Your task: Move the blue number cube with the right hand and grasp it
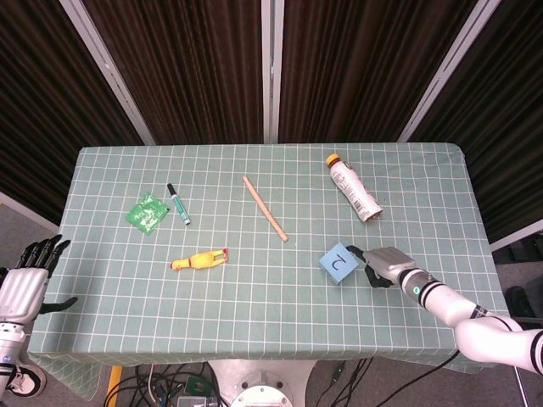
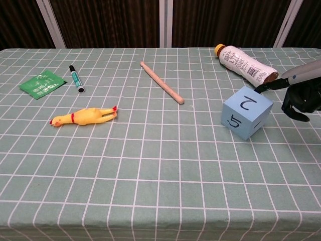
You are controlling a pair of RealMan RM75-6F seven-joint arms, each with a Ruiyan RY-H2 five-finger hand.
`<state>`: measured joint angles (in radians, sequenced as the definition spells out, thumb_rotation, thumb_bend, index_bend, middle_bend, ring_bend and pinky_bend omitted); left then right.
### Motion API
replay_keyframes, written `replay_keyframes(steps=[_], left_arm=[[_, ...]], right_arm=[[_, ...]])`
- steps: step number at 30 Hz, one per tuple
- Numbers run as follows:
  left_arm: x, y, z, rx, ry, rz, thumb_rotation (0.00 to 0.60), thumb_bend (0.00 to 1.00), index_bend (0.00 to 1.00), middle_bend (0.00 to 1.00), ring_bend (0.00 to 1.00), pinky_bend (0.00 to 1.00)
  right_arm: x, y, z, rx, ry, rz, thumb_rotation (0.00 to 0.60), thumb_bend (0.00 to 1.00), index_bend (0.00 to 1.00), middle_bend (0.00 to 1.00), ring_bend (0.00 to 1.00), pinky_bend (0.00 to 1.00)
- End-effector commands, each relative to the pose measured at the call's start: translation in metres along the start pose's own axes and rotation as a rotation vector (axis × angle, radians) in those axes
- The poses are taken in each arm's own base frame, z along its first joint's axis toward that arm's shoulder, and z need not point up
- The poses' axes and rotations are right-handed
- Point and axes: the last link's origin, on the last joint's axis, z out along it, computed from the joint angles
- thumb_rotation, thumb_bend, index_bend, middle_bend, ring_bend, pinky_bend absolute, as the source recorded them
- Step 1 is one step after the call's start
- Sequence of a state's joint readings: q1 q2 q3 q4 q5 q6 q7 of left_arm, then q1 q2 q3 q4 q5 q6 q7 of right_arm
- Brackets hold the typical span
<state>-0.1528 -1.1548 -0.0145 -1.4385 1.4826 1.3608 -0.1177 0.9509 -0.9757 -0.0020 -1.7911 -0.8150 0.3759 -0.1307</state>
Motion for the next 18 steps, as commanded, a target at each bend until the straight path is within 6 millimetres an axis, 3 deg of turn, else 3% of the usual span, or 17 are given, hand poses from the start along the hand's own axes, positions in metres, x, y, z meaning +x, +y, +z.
replay_keyframes(steps=[1,13,18], left_arm=[[0.0,-0.001,0.0,0.003,0.0,0.0,0.6,0.05,0.06,0.0,0.0,0.0],[0.006,-0.012,-0.002,0.033,0.02,-0.011,0.6,0.05,0.06,0.0,0.0,0.0],[0.008,-0.017,-0.004,0.043,0.016,-0.008,0.6,0.05,0.06,0.0,0.0,0.0]], right_arm=[[0.01,-0.011,0.006,0.003,-0.034,-0.013,0.6,1.0,0.02,0.95,0.84,0.74],[0.038,-0.053,0.021,0.014,-0.108,-0.069,0.6,1.0,0.09,0.95,0.85,0.74],[0.041,-0.064,0.024,0.017,-0.131,-0.085,0.6,1.0,0.1,0.95,0.85,0.74]])
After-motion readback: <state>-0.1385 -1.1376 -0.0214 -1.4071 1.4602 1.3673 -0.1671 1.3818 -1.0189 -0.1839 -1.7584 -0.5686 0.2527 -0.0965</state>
